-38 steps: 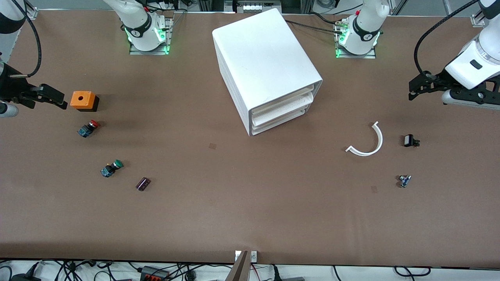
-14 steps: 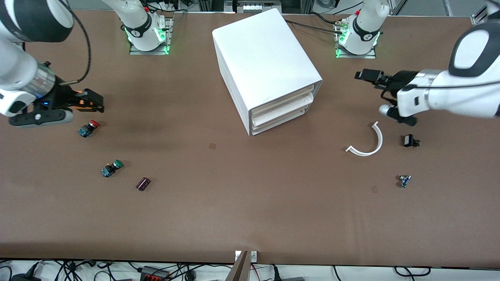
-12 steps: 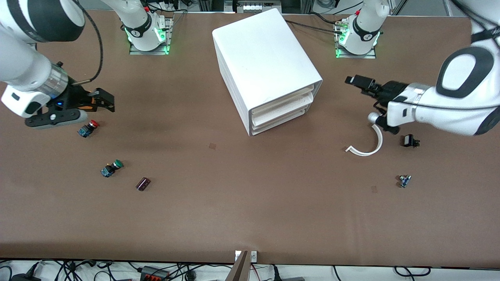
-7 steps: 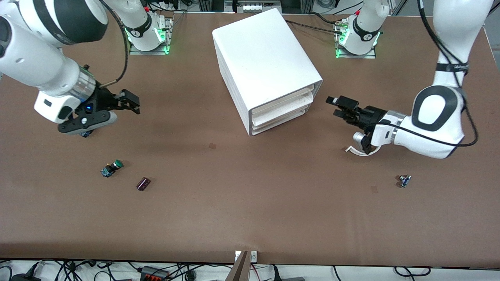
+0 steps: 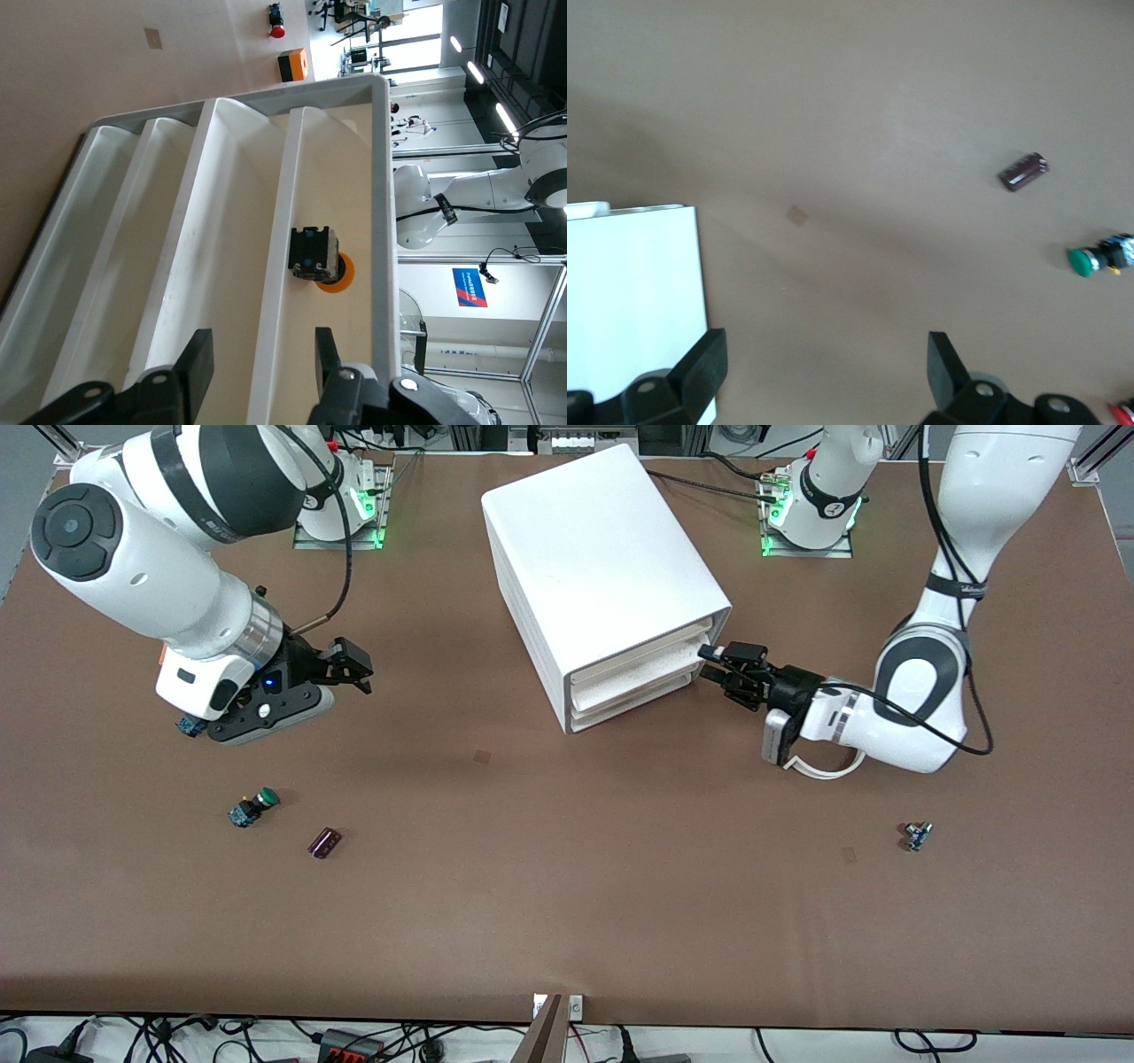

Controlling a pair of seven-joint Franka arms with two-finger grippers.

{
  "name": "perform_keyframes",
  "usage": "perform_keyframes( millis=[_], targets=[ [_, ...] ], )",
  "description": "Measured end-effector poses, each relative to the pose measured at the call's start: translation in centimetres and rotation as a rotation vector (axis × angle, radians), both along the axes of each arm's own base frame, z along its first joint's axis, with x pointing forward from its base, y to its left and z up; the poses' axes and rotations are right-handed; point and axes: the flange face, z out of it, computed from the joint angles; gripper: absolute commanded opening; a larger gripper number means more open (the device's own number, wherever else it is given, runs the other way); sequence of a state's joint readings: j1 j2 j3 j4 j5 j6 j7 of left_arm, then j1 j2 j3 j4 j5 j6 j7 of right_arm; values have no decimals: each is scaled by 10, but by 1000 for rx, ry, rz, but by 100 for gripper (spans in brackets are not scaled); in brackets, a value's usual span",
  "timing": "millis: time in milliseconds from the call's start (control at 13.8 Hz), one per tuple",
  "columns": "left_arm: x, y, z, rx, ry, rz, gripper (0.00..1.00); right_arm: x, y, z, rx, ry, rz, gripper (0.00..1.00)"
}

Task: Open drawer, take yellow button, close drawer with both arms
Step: 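Pull the drawer open with the left gripper while the right gripper reaches in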

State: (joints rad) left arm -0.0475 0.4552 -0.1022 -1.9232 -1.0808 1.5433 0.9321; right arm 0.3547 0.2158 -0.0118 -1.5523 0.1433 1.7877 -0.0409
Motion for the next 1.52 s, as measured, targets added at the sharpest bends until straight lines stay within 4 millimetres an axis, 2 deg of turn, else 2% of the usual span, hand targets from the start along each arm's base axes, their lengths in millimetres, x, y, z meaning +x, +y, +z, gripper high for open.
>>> perform_keyframes(
  millis=[289,362,506,579,796,1013,1230,1374,1519],
  targets=[
    [-19,-16,-17,-15,10,-22,48,-16,62,10,31,-41,90,100],
    [-23,-19,-19,-17,18,-27,43,-19,81,11,40,-58,107,100],
    [-28,-23,-22,-21,26,-38,24,-24,118,11,55,-77,106,100],
    [-30,-27,-22,-24,27,-44,19,-26,135,10,64,-87,97,100],
    [-31,-31,-21,-31,23,-52,2,-23,158,3,84,-113,67,100],
    [-30,-29,-20,-39,7,-53,0,-24,178,-4,108,-142,62,100],
    [-11,-19,-10,-14,-50,-51,1,-46,225,-12,149,-164,20,100],
    [15,-1,-3,10,-101,-43,1,-60,254,-16,170,-165,-6,100],
    [44,20,-4,27,-142,-26,1,-65,276,-16,190,-170,-26,100]
  ],
)
